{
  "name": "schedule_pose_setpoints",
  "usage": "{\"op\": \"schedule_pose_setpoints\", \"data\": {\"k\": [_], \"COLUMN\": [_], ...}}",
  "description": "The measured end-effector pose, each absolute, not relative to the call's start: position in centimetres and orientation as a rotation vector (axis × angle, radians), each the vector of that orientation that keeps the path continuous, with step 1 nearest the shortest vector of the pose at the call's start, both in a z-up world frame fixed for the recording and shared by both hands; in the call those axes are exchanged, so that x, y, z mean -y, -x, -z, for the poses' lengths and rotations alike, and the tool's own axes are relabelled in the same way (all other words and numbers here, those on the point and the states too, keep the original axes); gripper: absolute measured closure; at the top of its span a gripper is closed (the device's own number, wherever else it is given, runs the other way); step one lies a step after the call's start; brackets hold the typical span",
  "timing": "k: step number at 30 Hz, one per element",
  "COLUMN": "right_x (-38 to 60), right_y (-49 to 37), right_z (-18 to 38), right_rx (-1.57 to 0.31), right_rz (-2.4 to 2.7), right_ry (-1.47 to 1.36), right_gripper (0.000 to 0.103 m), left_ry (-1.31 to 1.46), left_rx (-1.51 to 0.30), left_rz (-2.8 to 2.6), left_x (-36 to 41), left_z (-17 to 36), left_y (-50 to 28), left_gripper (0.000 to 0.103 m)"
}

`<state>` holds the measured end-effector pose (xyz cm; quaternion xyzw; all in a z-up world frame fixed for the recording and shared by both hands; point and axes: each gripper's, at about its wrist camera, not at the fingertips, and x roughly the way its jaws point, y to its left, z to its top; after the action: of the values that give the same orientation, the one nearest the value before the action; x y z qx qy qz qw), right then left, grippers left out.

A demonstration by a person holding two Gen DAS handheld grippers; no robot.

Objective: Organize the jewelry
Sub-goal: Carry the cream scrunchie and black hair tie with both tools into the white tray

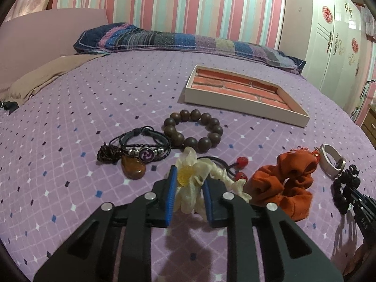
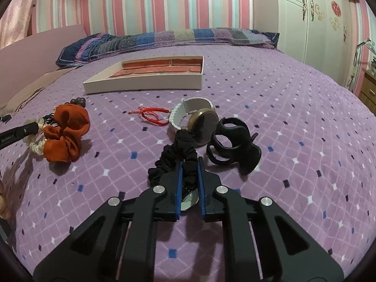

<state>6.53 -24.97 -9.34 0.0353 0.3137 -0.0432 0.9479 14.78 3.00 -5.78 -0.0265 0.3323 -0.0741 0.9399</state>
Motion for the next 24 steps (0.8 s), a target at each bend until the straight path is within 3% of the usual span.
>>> {"op": "schedule_pose_setpoints", "data": {"k": [11,24], "right_x": [23.3,22.9], "right_y": [-6.5,-8.0], "right_z": [8.9,3.4], "right_rx": [-0.618,-0.547], "right_rz": [0.090,0.024], "right_ry": [0.016,-0.015], "right_gripper": [0.091,0.091], "left_ry": [0.035,0.042], "left_rx": [-0.632,-0.602], "left_rz": [0.147,0.158], "left_x": [-2.3,-2.6], "left_z": [5.1,0.4], "left_y": [-12.8,-12.9], "left_gripper": [0.082,0.082]}}
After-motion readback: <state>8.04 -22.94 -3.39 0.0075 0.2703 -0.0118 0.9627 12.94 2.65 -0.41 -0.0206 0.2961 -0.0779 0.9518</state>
